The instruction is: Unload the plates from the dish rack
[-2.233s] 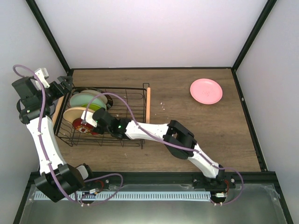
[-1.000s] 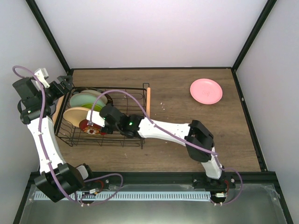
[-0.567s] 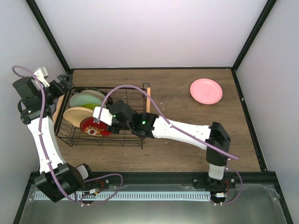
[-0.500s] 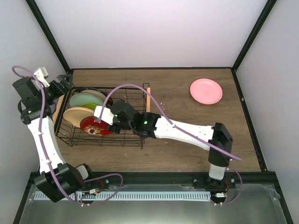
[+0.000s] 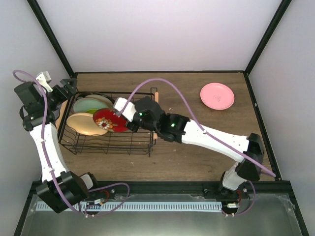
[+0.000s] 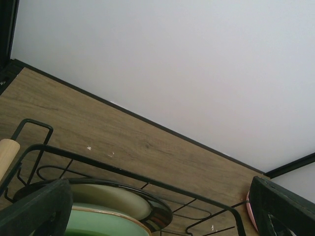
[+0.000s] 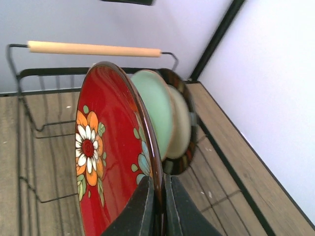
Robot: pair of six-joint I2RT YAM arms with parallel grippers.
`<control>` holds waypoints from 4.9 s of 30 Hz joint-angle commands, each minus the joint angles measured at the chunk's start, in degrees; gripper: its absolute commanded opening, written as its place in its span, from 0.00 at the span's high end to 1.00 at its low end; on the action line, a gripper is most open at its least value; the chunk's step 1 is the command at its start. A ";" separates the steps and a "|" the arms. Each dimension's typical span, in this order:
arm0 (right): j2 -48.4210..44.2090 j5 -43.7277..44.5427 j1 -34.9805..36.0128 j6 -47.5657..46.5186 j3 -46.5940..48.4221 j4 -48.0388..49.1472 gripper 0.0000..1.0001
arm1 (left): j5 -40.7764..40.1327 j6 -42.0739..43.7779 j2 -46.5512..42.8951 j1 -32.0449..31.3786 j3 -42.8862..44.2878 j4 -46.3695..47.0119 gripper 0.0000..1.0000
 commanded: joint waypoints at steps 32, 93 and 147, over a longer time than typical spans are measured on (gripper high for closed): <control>20.18 -32.28 -58.02 48.29 -3.59 -0.74 0.99 | -1.97 -2.53 -1.86 -1.37 -1.51 3.20 0.00; 31.49 -20.60 -8.54 9.39 27.40 7.76 0.43 | -14.89 -5.93 0.99 -1.29 0.81 0.12 0.00; 30.94 -17.02 -3.82 7.08 19.58 17.51 0.88 | -11.35 -6.84 -1.78 -1.28 -2.54 0.12 0.00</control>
